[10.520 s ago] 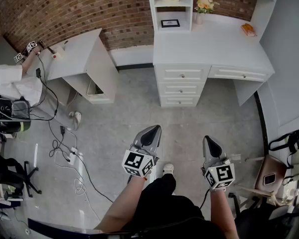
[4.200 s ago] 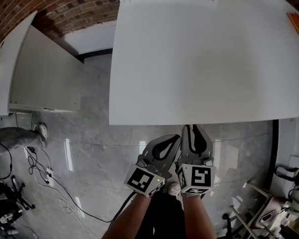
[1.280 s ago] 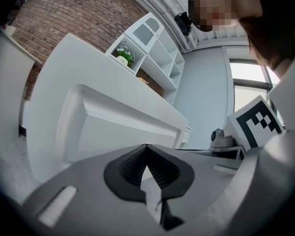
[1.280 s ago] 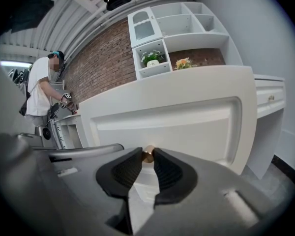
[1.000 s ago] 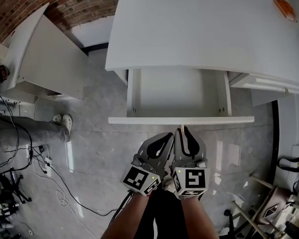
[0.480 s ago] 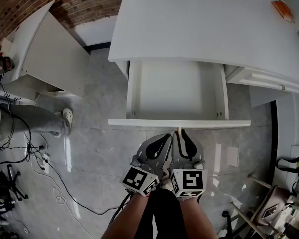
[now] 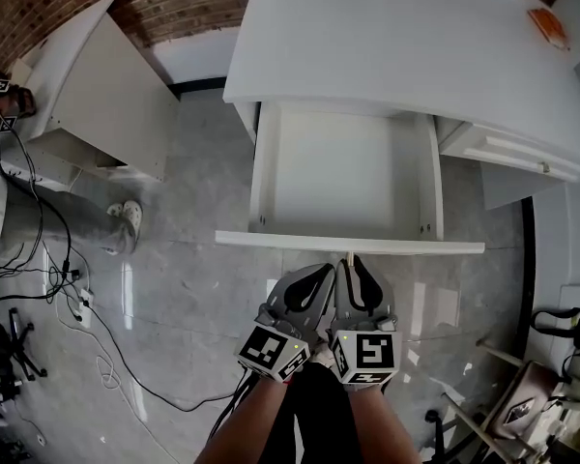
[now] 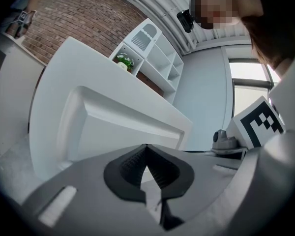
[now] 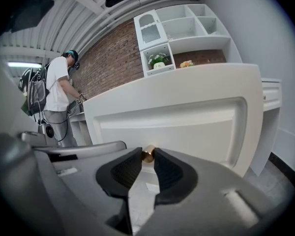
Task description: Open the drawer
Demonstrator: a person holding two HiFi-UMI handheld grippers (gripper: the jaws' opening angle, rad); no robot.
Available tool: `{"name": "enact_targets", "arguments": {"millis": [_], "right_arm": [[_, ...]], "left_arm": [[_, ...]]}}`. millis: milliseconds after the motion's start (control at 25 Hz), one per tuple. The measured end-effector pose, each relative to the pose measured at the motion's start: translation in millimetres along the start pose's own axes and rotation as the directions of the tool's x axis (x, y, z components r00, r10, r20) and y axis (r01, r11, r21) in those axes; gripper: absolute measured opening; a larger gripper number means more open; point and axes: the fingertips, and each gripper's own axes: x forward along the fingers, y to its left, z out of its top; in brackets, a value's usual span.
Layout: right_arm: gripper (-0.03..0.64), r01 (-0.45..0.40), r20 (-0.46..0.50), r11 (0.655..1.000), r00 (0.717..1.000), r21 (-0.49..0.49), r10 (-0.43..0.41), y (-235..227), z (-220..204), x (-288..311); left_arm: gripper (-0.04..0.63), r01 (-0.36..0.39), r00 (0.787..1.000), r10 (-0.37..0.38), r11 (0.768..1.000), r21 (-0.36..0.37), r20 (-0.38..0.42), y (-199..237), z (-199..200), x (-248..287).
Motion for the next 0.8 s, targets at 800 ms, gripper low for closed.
{"name": "enact_targets", "arguments": {"millis": [800], "right_arm": [[0.075, 0.01, -0.024, 1.0, 1.0, 0.0, -0.01, 14, -15, -33]], "left_arm": [[-0.009, 0.023, 1.0, -0.023, 1.0, 0.003, -0.02, -20, -18, -31]]}}
